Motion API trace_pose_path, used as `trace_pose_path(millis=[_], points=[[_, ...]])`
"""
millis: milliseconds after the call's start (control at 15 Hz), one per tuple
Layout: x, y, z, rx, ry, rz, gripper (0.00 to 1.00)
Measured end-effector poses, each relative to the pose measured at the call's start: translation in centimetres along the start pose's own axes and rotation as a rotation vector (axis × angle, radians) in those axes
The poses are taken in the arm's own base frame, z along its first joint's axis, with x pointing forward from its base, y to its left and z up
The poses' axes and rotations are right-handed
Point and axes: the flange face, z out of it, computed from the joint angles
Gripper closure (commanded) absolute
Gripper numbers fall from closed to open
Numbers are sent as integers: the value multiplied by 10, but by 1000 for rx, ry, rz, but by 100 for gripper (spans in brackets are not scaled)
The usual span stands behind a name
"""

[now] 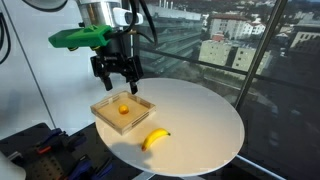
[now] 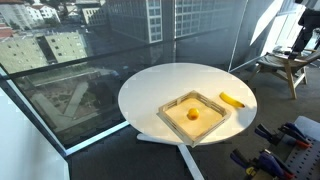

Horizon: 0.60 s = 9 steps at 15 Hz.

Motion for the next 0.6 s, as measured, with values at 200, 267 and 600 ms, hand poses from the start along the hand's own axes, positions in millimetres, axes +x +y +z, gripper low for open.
trace_pose_path(millis=[200, 267, 600], points=[[0, 0, 0, 0, 0, 0, 0], [0, 0, 0, 0, 0, 0, 0], [4, -6, 0, 26, 12, 1, 0]])
